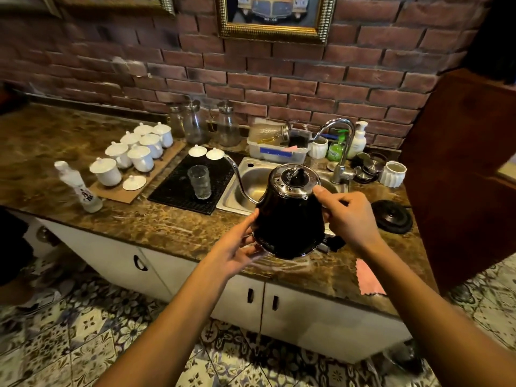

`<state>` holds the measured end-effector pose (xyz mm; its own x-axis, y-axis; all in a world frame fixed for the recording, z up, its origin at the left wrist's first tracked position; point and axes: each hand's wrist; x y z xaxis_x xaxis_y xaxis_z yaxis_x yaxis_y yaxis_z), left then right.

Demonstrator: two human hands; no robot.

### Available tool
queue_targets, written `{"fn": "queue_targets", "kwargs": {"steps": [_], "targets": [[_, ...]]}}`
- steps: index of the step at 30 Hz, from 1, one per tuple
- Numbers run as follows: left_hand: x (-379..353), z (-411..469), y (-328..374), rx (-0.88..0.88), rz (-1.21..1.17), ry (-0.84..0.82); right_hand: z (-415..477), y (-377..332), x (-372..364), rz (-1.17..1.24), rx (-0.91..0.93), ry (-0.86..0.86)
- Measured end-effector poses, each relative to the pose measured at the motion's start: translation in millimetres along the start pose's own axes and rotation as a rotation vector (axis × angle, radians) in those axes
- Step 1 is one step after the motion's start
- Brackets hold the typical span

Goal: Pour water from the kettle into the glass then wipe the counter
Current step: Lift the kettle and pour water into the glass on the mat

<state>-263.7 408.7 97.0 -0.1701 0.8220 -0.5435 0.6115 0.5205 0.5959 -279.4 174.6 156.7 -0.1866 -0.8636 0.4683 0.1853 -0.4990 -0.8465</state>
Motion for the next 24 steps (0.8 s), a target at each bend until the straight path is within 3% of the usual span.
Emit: {"fn": "queue_targets", "kwargs": {"steps": [13,24], "targets": [[85,-6,70,0.053,0.018,0.010,4,-56,-97,-0.076,-0.074,0.032],[109,18,101,0.104,-0.087,-0.040,34,-67,-131,-0.124,-0.020,0.031]]}}
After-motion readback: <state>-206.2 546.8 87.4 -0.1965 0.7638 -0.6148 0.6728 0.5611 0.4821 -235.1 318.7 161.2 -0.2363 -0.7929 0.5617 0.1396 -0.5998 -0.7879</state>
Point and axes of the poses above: each hand's wrist, its own z-axis towards the middle knuckle, its own x-axis out of the back of the hand, y = z × x, and after that the axes turned 7 degrees about -z, right-handed
